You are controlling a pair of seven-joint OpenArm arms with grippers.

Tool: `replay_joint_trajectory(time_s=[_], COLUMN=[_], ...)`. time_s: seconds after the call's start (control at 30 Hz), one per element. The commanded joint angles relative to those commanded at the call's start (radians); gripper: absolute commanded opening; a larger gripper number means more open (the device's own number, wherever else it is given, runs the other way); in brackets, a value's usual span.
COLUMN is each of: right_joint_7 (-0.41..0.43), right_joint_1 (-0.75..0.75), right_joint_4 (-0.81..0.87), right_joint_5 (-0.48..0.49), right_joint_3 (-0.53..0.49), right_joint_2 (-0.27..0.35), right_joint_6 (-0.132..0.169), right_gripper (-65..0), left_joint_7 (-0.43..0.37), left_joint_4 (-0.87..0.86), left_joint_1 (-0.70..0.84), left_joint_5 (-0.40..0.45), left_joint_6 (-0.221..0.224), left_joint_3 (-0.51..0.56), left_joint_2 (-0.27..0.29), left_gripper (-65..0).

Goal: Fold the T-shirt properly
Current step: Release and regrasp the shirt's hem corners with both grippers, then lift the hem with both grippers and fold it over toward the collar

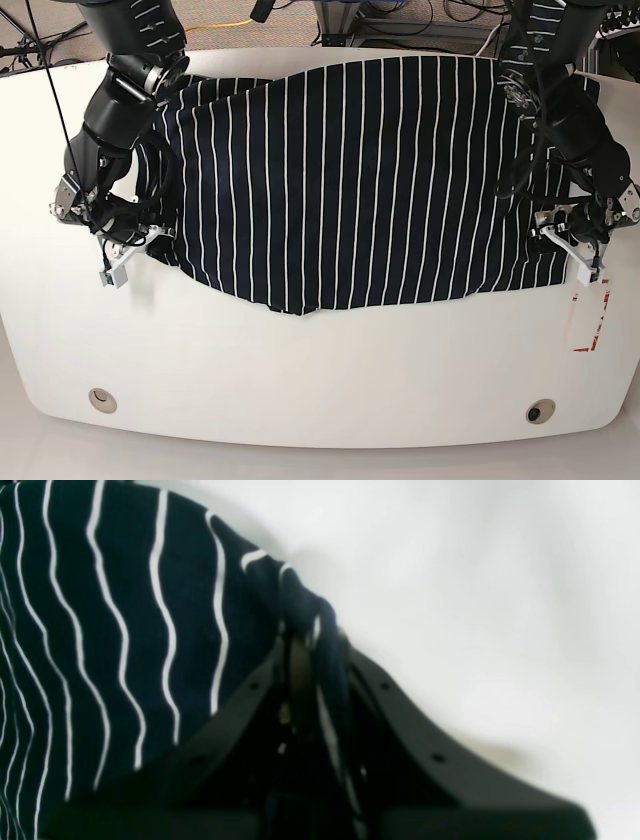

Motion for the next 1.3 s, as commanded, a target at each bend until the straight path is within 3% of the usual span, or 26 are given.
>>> replay_joint_trajectory(time_s=[0.1, 0.17, 0.3, 0.33, 0.47, 0.6, 0.83, 1.03, 1.3], right_joint_7=[0.000, 0.000, 0.000, 0.000, -0.011, -0.089, -0.167, -0.204, -0.236], right_joint_1=[0.000, 0.000, 0.000, 0.000, 0.000, -0.006, -0.018, 0.055, 0.235], right_joint_4=[0.000, 0.000, 0.000, 0.000, 0.009, 0.133, 0.315, 0.338, 0.339], right_joint_5=[0.000, 0.000, 0.000, 0.000, 0.000, 0.000, 0.000, 0.000, 0.002], right_joint_3=[0.000, 0.000, 0.000, 0.000, 0.000, 0.002, -0.002, -0.005, -0.120], right_joint_2=[0.000, 0.000, 0.002, 0.002, 0.002, 0.002, 0.003, 0.023, 0.083], right_joint_6=[0.000, 0.000, 0.000, 0.000, 0.000, 0.000, 0.000, 0.000, 0.000], right_gripper=[-60.7, -60.7, -61.4, -61.4, -63.6, -65.0, -65.0, -65.0, -65.0], left_joint_7=[-0.003, -0.006, -0.006, -0.006, 0.000, 0.011, 0.124, 0.193, 0.315], left_joint_4=[-0.002, -0.002, -0.002, -0.002, 0.003, 0.117, 0.313, 0.468, 0.611], left_joint_1=[0.000, 0.000, 0.000, 0.000, -0.025, -0.023, -0.021, -0.048, -0.181], left_joint_5=[-0.002, -0.002, -0.002, -0.002, -0.002, 0.000, -0.002, -0.002, -0.002], left_joint_6=[0.000, 0.000, 0.000, 0.000, 0.000, 0.000, 0.000, 0.000, 0.000], left_joint_3=[0.043, 0.060, 0.075, 0.075, 0.075, 0.075, 0.097, 0.098, 0.115], left_joint_2=[0.002, 0.017, 0.025, 0.025, 0.026, 0.026, 0.025, 0.029, 0.029], left_gripper=[-28.5, -37.4, -62.5, -65.0, -65.0, -65.0, -65.0, -65.0, -65.0])
